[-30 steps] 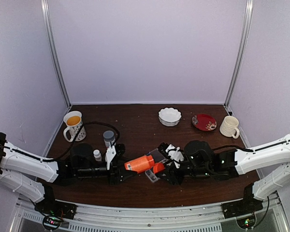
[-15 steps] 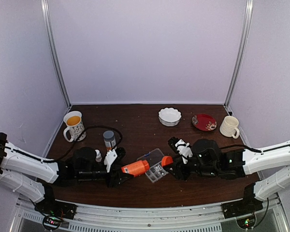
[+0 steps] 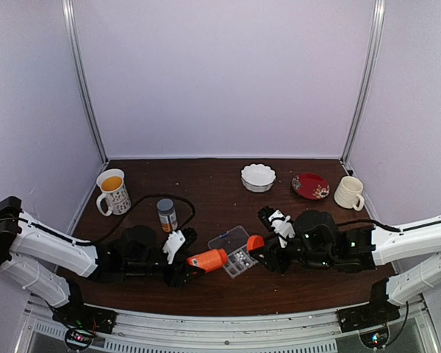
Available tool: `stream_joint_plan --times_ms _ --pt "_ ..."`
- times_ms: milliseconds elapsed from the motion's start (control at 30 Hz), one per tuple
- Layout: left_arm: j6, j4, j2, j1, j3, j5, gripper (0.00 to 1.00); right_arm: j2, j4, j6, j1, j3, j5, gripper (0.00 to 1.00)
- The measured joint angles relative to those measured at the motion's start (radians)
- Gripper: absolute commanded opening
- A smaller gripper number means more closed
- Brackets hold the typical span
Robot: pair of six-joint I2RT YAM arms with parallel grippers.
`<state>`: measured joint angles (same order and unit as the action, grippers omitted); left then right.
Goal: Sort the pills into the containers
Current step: Pour the pill into the compartment of the pill container.
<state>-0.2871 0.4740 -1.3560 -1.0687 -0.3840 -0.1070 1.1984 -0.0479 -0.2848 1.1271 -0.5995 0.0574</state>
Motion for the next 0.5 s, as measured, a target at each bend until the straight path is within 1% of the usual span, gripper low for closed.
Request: stream_joint_plan --times_ms 167,500 --pt "-0.004 0.003 -0.055 0.0 -0.037 0.0 0.0 0.0 0.008 0.0 0.0 -0.008 0.0 0.0" --pt "-0.013 -0.016 -0.075 0.0 -0.075 0.015 0.0 0.0 0.014 -0.003 0.0 -0.017 -0.001 0.0"
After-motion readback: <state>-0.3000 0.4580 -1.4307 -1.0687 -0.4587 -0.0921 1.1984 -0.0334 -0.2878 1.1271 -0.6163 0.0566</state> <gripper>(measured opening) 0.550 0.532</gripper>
